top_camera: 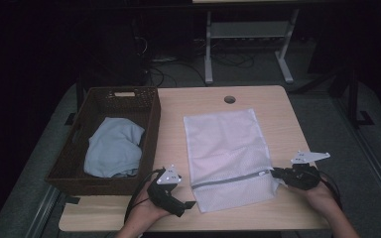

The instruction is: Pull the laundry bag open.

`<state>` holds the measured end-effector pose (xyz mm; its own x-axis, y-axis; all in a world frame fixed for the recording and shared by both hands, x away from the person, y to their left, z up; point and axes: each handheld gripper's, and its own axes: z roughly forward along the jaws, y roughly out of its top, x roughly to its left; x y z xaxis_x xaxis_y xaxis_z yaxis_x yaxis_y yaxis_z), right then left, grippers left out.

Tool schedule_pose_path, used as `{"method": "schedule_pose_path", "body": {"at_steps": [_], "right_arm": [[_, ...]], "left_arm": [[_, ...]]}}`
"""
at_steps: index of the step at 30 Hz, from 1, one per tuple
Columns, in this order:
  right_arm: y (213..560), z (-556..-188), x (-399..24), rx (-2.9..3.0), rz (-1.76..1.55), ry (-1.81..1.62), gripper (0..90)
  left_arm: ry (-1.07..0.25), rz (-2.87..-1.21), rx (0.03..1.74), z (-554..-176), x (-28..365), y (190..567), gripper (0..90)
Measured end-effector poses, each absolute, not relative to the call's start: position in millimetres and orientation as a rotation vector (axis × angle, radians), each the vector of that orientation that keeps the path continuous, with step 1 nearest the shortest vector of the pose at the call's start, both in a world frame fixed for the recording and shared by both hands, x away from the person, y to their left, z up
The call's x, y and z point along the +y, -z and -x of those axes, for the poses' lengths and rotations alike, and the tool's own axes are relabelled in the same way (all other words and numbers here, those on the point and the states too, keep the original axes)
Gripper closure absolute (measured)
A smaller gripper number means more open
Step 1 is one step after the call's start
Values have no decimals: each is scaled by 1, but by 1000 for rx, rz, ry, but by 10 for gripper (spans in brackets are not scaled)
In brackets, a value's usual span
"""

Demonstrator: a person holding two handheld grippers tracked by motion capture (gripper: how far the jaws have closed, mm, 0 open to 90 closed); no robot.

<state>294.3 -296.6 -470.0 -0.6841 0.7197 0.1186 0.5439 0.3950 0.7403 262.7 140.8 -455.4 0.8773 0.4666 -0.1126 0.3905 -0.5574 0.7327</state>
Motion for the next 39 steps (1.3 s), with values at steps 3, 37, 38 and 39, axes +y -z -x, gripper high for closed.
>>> {"method": "schedule_pose_path", "body": {"at_steps": [3,37,38,39], "right_arm": [[468,-294,-295,2435,-1117,-1172,831],[446,-284,-260,2472,-1012,-1327,831],[446,-284,-258,2472,-1004,-1329,832],[445,-284,-257,2472,-998,-1332,832]], "left_arm": [[-112,-2211,606,-264,141,454,15],[-47,-2101,560,-275,106,428,15],[-46,-2100,557,-275,104,428,15],[-43,-2097,549,-275,102,427,25]]}}
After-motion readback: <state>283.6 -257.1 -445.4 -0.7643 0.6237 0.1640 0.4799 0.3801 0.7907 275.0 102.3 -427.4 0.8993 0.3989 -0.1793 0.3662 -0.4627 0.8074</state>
